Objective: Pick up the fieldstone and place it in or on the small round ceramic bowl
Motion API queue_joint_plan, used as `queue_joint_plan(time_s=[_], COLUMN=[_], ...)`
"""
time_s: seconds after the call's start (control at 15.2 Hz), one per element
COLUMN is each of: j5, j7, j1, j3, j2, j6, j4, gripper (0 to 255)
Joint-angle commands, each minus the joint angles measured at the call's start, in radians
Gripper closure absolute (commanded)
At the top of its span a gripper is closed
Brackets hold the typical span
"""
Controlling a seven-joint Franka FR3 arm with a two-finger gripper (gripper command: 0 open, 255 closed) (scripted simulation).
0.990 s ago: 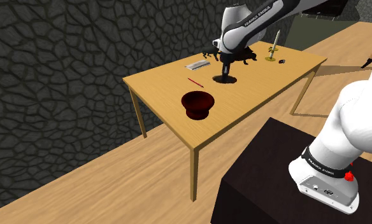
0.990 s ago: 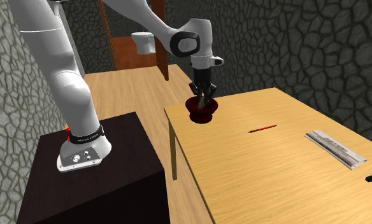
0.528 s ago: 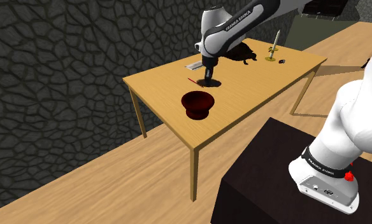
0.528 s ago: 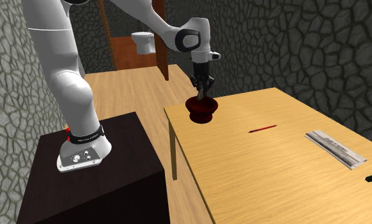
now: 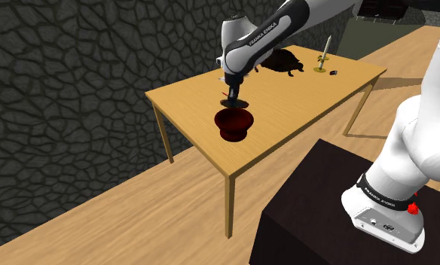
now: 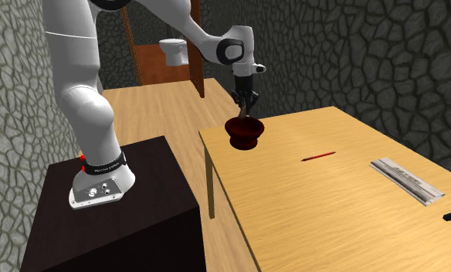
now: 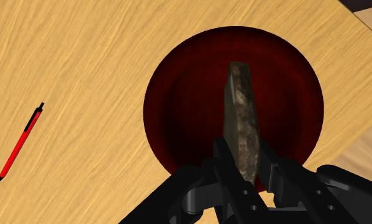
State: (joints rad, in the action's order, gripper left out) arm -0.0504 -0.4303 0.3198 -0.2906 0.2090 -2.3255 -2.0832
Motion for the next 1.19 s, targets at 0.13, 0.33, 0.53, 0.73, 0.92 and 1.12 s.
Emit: queue_joint_plan(time_s=[0.13,0.33,0.53,0.73,0.92,1.12], j5=[0.010,0.018,0.025,0.025,0.025,0.025], j7=[-0.003,-0.006,-0.009,-0.009,-0.009,-0.009], j1=[-0.003,-0.006,-0.009,-0.009,-0.009,-0.009], j3=[0.003,0.006,0.009,0.010,0.010,0.010], j2=[0.034,0.061,0.084,0.084,0.084,0.084], j6=[-0.049,-0.085,-0.113,-0.113,-0.113,-0.113], j4=[-0.016,-0.025,-0.032,-0.031,-0.031,-0.031], gripper=[255,255,255,255,255,0])
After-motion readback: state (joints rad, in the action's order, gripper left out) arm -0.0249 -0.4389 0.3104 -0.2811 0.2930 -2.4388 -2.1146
